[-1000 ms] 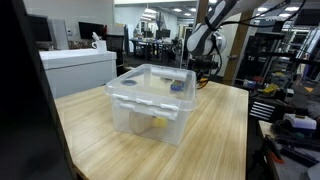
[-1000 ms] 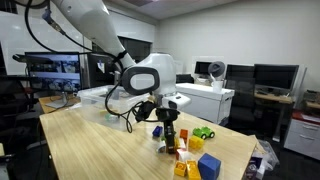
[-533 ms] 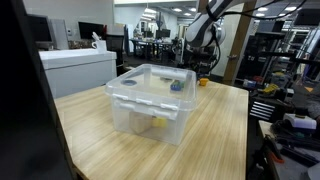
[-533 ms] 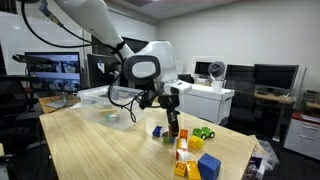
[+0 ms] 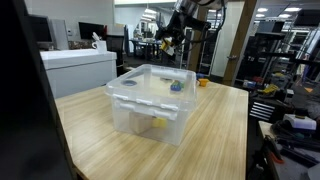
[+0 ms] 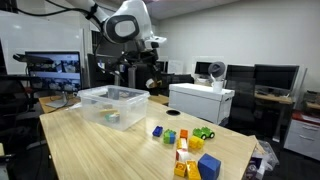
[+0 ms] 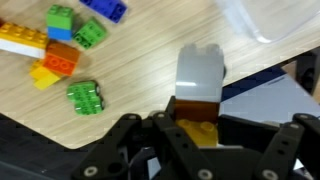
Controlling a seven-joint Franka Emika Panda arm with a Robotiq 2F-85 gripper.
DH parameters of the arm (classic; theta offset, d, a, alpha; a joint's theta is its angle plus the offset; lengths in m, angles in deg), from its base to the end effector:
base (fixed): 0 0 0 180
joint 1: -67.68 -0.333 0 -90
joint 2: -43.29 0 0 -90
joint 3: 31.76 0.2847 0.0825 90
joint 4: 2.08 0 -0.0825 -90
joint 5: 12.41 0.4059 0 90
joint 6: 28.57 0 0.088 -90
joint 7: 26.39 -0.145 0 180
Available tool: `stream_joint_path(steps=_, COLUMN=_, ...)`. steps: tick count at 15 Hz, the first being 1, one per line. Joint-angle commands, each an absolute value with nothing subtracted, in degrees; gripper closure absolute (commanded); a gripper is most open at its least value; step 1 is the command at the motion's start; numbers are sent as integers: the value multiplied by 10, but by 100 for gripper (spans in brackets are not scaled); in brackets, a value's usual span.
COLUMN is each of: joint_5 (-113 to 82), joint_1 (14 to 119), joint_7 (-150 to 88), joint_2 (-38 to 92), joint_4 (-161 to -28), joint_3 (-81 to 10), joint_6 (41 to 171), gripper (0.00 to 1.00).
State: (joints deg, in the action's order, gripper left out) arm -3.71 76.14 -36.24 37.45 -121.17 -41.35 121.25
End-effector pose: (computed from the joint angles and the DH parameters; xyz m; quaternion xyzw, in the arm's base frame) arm 0.6009 -0.1955 0.3494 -0.9323 0.2867 -0.2186 0.0277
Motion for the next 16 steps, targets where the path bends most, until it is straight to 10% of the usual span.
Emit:
stream_joint_path(steps=1, joint_5=3, joint_1=731, joint_7=-307, joint_2=448, joint_4=-1298, joint_3=-367, joint_6=1186, gripper=90)
stream_joint_path(steps=3, joint_5=20, joint_1=711, joint_7=-280, joint_2=463, joint_4=-1329, joint_3=-348, joint_6=1160, gripper=90)
stream_joint_path(steps=4, joint_5=19, joint_1=705, joint_7=-278, joint_2=466, joint_4=-1338, joint_3=-344, joint_6=1150, gripper=40)
stream_joint_path(steps=11, joint_5=18, joint_1=733, joint_7=-297, joint_2=455, joint_4=-1323, joint_3=-384, joint_6=1138, gripper=2)
stream_joint_path(steps=16, joint_5=-9, joint_1=800, joint_7=-327, joint_2=425, joint_4=-1305, joint_3=-453, joint_6=1147, gripper=0)
